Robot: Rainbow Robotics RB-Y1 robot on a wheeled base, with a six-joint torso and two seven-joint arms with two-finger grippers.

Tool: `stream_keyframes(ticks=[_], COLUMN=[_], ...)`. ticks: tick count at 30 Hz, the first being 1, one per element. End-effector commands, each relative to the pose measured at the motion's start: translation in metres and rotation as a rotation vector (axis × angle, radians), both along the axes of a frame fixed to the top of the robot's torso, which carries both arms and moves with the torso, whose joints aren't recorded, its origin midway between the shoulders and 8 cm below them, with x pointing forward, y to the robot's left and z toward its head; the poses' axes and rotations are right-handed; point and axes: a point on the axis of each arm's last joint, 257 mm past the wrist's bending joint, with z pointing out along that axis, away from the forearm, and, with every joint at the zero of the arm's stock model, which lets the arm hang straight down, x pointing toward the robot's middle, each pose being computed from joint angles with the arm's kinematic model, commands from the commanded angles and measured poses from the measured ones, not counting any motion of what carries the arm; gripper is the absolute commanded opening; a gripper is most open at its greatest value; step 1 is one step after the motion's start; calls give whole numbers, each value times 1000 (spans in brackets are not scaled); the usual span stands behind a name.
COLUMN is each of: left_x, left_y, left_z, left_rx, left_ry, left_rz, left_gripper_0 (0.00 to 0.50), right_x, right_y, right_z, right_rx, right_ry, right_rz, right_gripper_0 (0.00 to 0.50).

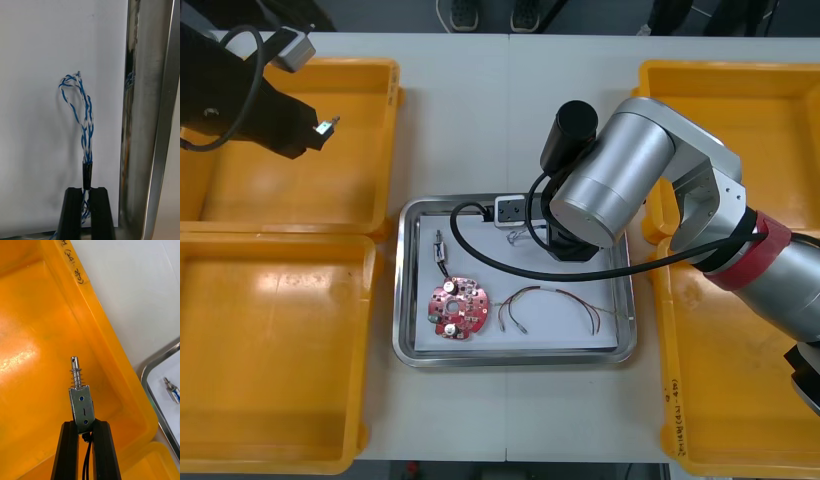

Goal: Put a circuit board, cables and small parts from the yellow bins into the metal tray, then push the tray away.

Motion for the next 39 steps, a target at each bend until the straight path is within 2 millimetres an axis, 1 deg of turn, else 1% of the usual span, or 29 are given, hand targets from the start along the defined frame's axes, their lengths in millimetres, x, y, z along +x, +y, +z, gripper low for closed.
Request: stream_keyframes(ticks=[1, 3, 8, 13, 17, 23, 30, 33, 39], left_x=[-13, -19, -32, -41, -47, -46, -44, -44, -45], left_y=[25, 28, 29, 21, 16, 9, 4, 2, 1], left_z=[27, 28, 29, 30, 32, 38, 38, 38, 37], left_rx=[-17, -12, -6, -22, -31, -37, -46, -49, -50], left_ry=[9, 22, 56, 76, 86, 52, 41, 40, 43], left_rz=[156, 178, 238, 292, 327, 339, 349, 350, 344], left_gripper_0=[1, 1, 0, 3, 3, 3, 1, 2, 1], right_x=[-1, -1, -3, -5, -5, -8, -9, -11, -19], right_y=[13, 13, 12, 11, 11, 10, 8, 4, -10], right_z=[4, 4, 3, 3, 8, 11, 14, 21, 47], right_rx=[1, 3, 5, 1, -5, -14, -26, -38, -45], right_ry=[-18, -17, -8, -6, -18, -21, -29, -37, -32], right_rz=[38, 37, 28, 18, 20, 17, 16, 2, -50], right_gripper_0=[419, 500, 500, 500, 500, 500, 500, 500, 500])
